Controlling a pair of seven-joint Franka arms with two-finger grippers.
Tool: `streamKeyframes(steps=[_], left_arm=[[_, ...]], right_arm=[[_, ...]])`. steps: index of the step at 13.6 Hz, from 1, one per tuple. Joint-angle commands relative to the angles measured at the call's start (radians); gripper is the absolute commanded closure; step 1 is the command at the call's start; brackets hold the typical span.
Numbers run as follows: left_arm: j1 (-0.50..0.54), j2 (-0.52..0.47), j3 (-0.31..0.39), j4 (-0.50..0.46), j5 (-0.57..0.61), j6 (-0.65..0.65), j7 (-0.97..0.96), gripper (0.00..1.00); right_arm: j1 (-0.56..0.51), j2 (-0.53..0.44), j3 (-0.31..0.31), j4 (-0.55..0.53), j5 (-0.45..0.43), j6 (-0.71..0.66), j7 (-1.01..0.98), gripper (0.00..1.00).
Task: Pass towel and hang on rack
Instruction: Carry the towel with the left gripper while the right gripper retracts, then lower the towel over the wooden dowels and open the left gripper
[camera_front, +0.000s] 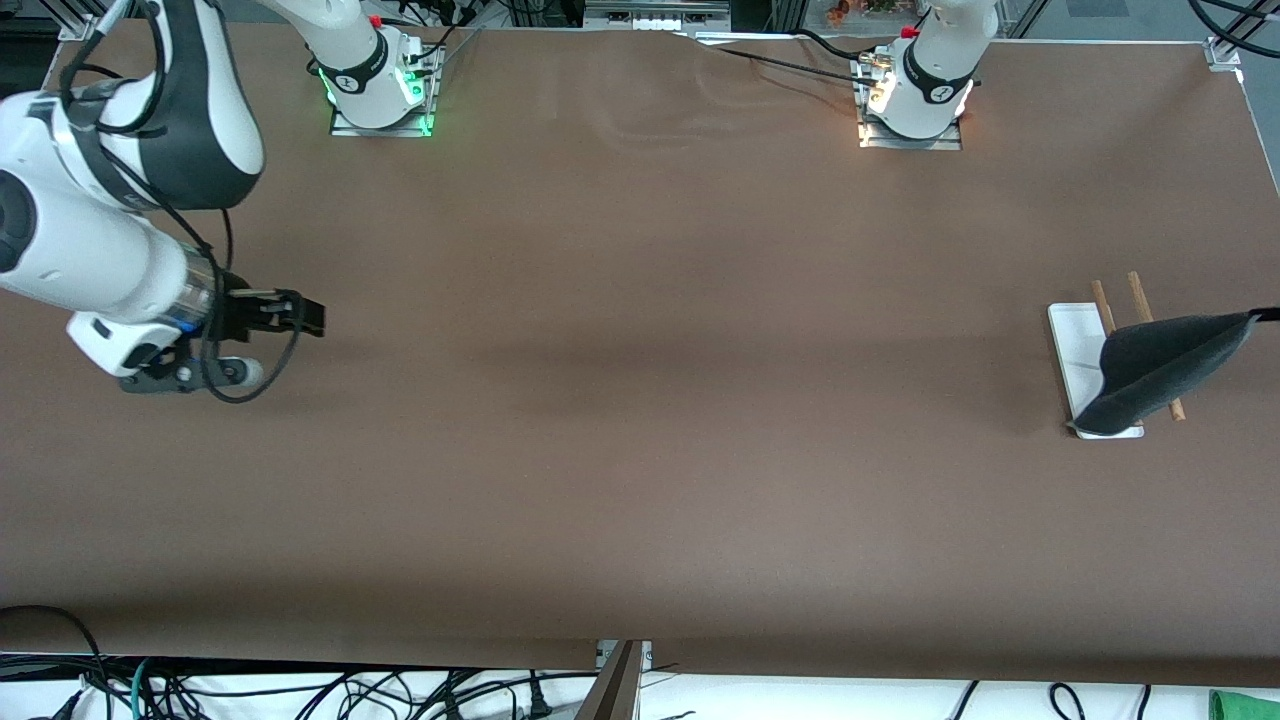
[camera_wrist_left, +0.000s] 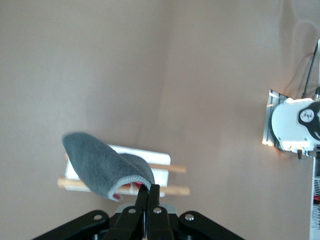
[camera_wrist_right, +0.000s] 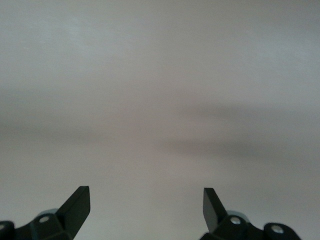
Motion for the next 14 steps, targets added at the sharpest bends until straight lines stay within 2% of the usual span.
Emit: streamKeyframes(steps=[1,4,9,10,11,12,14], left_arm=[[0.057,0.003,-0.009,0.001,0.059,-0.010,0.092,1.00],[0.095,0.038,-0.008,-0.015,0.115,-0.006,0.102,1.00],[0.128,0.114,-0.008,-0.024,0.126,0.126,0.122,1.00],[0.128,0.117,-0.008,-0.026,0.125,0.128,0.119,0.78],[0.128,0.118,-0.008,-0.027,0.120,0.132,0.114,0.01],[0.128,0.118,-0.009,-0.027,0.119,0.143,0.126,0.00],[0.130,0.118,-0.009,-0.026,0.113,0.146,0.117,0.00]], right_arm=[[-0.088,-0.128,0.045,-0.148,-0.029,0.051,0.003,0.00],[-0.163,-0.197,0.046,-0.167,-0.032,0.035,0.008,0.00],[-0.222,-0.314,0.051,-0.170,-0.033,-0.034,-0.001,0.00],[-0.228,-0.321,0.066,-0.167,-0.033,-0.032,-0.001,0.00],[-0.252,-0.332,0.098,-0.165,-0.036,-0.032,-0.001,0.00],[-0.271,-0.337,0.121,-0.168,-0.045,-0.031,0.003,0.00],[-0.271,-0.320,0.122,-0.164,-0.049,-0.021,0.015,0.00]])
